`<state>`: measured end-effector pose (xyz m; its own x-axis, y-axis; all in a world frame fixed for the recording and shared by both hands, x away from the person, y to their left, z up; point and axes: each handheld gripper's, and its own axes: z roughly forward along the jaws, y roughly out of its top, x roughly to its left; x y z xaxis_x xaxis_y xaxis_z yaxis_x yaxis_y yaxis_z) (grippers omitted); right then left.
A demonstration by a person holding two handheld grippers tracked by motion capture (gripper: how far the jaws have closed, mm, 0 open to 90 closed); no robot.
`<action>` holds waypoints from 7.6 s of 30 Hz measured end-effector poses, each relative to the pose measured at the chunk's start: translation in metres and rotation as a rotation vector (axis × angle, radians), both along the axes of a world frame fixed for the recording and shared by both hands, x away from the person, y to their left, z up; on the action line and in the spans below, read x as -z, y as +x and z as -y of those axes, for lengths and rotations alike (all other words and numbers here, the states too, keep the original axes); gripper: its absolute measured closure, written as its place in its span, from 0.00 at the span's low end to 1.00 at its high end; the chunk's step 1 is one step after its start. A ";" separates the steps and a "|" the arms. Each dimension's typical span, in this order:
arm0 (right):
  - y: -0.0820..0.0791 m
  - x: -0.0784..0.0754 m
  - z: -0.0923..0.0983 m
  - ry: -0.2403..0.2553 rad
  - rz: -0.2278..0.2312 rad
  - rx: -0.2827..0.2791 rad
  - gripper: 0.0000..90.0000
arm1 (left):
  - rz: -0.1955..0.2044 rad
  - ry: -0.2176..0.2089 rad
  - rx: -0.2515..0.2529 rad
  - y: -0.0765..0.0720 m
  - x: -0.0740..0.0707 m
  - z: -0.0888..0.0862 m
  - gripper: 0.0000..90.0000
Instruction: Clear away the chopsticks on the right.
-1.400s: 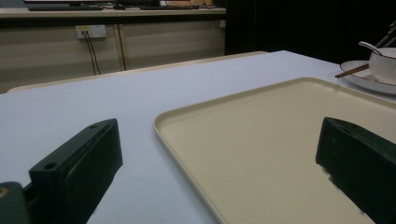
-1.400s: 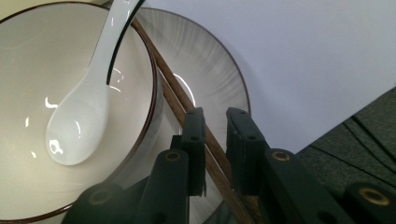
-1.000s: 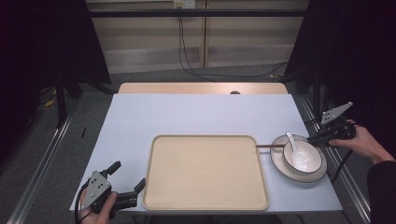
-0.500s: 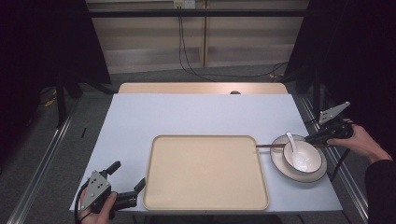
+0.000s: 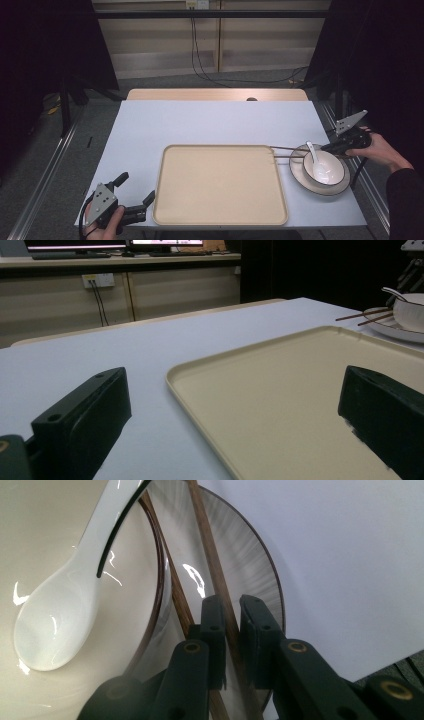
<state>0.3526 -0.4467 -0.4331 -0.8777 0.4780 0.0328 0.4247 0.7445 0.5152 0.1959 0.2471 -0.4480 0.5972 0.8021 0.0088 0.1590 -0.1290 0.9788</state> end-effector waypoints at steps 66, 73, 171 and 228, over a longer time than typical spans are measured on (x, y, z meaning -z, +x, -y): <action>-0.127 -0.036 -0.037 0.637 -0.068 0.566 0.95 | 0.030 0.040 0.001 -0.001 -0.002 0.000 0.01; -0.140 -0.031 -0.066 0.714 -0.091 0.582 0.95 | 0.035 0.035 0.005 0.000 -0.002 0.001 0.01; -0.151 -0.010 -0.147 0.557 0.076 0.329 0.32 | 0.046 0.041 0.001 0.001 -0.002 0.001 0.01; -0.020 -0.017 0.001 -0.087 -0.039 0.073 0.76 | 0.039 0.034 0.007 0.001 -0.001 0.000 0.01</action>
